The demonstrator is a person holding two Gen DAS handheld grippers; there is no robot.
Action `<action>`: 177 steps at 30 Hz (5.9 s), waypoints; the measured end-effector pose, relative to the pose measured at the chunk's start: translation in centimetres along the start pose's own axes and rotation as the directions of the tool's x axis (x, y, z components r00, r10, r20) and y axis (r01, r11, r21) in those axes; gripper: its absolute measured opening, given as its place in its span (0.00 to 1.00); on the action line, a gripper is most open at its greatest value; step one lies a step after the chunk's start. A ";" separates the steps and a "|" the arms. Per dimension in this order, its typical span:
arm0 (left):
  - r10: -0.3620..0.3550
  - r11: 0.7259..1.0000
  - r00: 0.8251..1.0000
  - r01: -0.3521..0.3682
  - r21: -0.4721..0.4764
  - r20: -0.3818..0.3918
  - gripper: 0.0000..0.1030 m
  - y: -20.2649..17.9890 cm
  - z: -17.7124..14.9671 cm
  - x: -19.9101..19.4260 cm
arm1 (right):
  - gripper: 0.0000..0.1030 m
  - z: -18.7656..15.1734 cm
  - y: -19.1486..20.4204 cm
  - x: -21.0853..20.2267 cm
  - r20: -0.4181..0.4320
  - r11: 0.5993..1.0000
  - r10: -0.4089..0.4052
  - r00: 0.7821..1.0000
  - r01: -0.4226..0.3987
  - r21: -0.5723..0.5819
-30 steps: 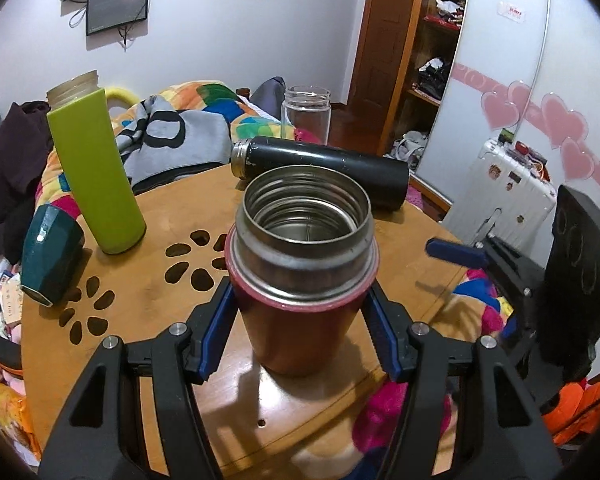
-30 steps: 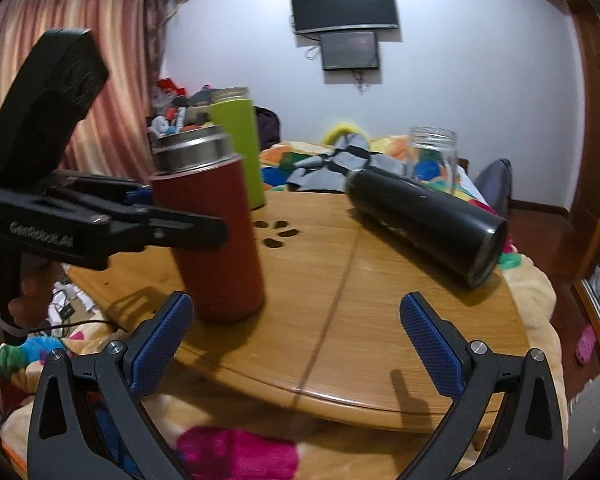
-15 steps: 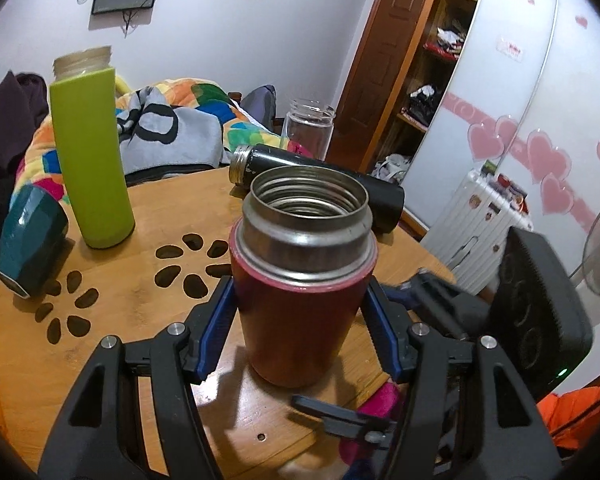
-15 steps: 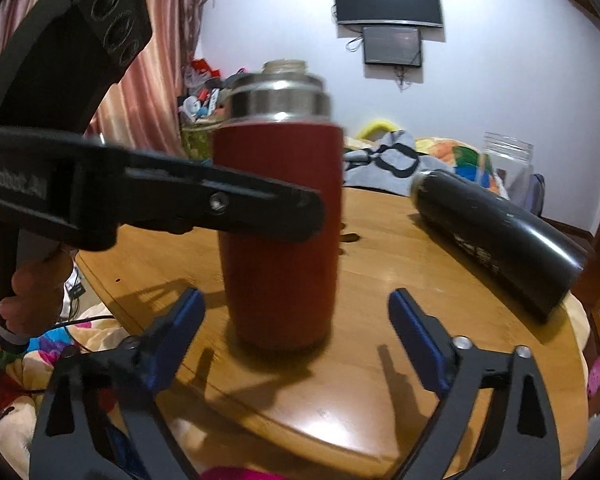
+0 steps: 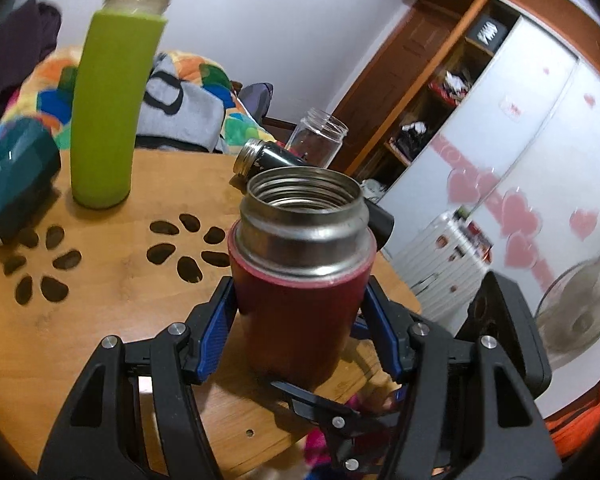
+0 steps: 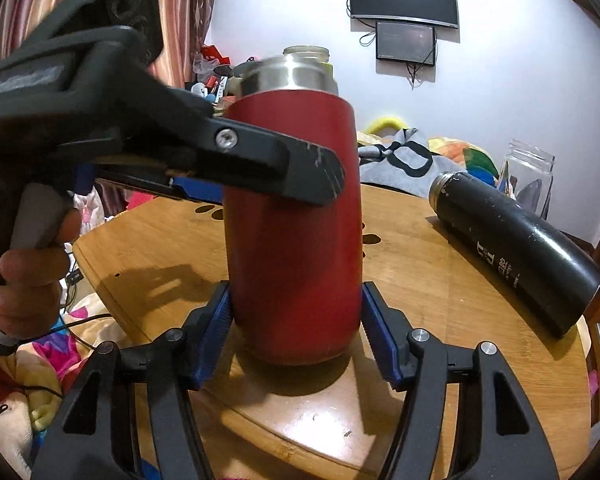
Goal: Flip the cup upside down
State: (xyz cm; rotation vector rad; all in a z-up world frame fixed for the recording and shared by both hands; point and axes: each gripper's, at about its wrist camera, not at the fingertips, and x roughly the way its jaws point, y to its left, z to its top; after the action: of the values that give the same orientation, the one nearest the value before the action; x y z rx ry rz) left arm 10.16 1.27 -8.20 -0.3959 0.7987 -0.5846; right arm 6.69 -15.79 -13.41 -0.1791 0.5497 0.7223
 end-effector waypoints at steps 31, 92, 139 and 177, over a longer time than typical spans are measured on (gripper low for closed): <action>-0.081 0.957 0.994 0.057 -0.284 -0.072 0.78 5.3 -1.2 0.8 | 0.57 0.1 0.3 -0.3 0.007 0.999 0.044 0.999 -0.044 0.006; 0.216 0.970 0.964 -0.230 0.081 0.155 0.11 -0.3 2.9 -2.6 | 0.52 6.2 -0.4 -1.1 0.109 0.995 -0.092 0.990 0.086 0.054; 0.415 0.839 0.759 -0.532 0.111 0.501 1.00 -7.6 -1.3 -9.3 | 1.00 6.6 -3.4 -11.1 0.268 0.967 -0.203 0.942 0.149 0.207; 0.446 0.770 0.669 -0.625 0.126 0.594 1.00 -10.3 -3.7 -9.0 | 1.00 6.5 -2.4 -13.1 0.270 0.963 -0.227 0.936 0.175 0.203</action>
State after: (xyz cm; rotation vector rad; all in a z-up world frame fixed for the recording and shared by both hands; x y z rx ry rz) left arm -1.14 -1.47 -0.10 0.0116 0.2304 -0.0067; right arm 2.93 -22.97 -1.03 0.0373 0.3045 0.4840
